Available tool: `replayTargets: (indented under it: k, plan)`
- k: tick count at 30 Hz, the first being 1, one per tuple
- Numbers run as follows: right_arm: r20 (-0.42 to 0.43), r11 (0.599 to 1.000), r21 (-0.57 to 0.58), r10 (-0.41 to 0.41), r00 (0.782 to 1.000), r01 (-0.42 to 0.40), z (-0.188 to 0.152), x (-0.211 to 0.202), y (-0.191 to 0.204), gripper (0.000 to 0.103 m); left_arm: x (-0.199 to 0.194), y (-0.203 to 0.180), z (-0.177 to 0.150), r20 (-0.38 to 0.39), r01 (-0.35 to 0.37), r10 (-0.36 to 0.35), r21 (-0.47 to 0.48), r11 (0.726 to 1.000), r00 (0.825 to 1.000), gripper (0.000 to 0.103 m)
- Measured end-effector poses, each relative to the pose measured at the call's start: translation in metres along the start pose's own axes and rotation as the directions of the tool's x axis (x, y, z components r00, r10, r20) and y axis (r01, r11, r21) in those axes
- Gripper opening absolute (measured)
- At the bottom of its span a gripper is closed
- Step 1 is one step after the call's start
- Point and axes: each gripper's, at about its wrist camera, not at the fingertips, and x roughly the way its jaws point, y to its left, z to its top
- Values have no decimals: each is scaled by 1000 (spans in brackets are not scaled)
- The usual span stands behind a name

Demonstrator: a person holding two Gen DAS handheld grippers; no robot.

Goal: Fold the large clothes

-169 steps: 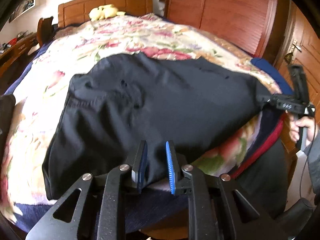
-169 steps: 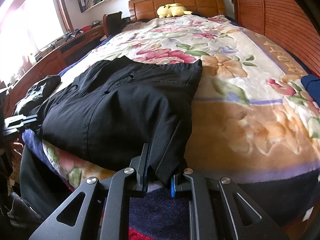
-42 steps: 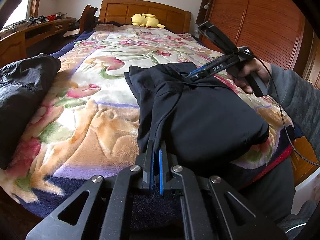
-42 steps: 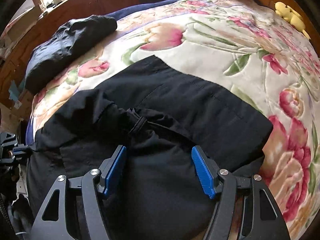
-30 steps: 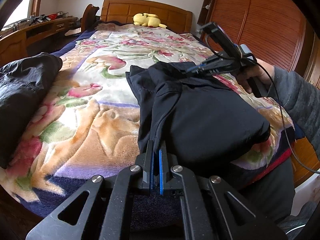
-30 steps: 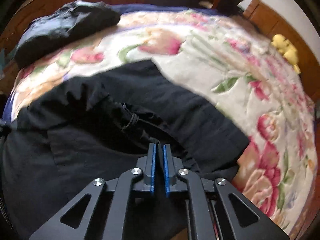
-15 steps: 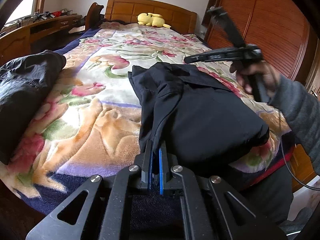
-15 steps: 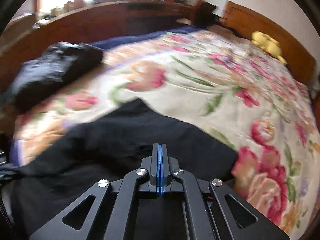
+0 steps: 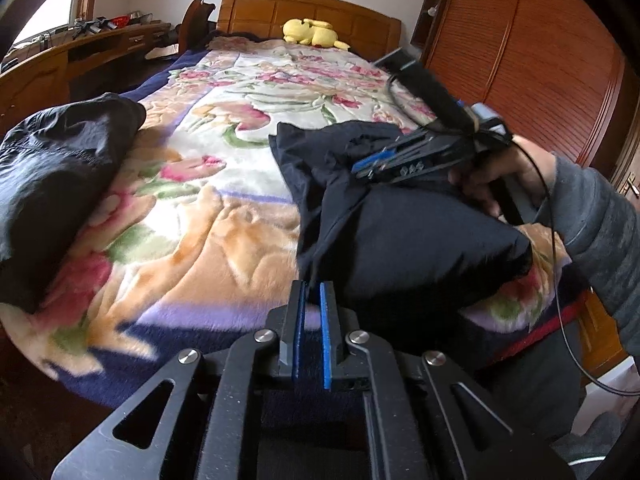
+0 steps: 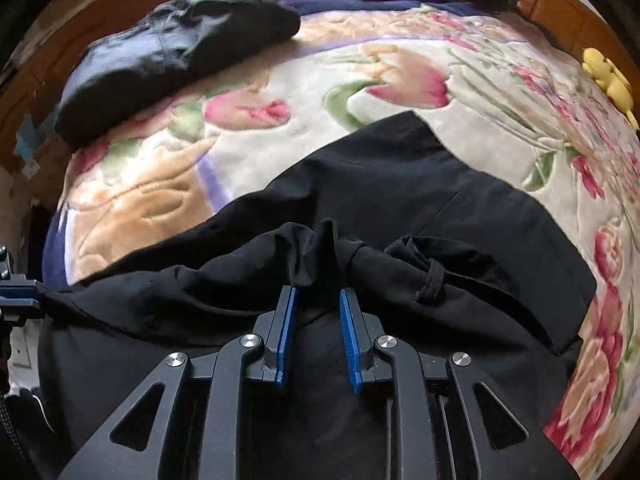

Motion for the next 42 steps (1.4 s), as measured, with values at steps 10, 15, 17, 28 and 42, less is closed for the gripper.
replayTargets:
  k: [10,15,17,28,42]
  plan:
    - [220,991,120,-87,972,62,-97,-118,33,23,-6,-4,-16,-20,16,-16,3,1000,1000,16]
    - [225,988,150,-75,971,42,-146,-141,54,23,-5,-11,-11,-10,25,-25,14,1000,1000,18]
    - [218,984,175,-74,973,36,-157,-137,55,23,-3,-14,-9,-7,25,-25,21,999,1000,18]
    - [232,980,191,-102,968,57,-179,-116,54,23,8,-18,-14,-49,36,-35,19,999,998,19]
    - [279,970,242,-85,956,15,-188,-113,52,23,20,-20,-6,-52,44,-43,16,999,998,21]
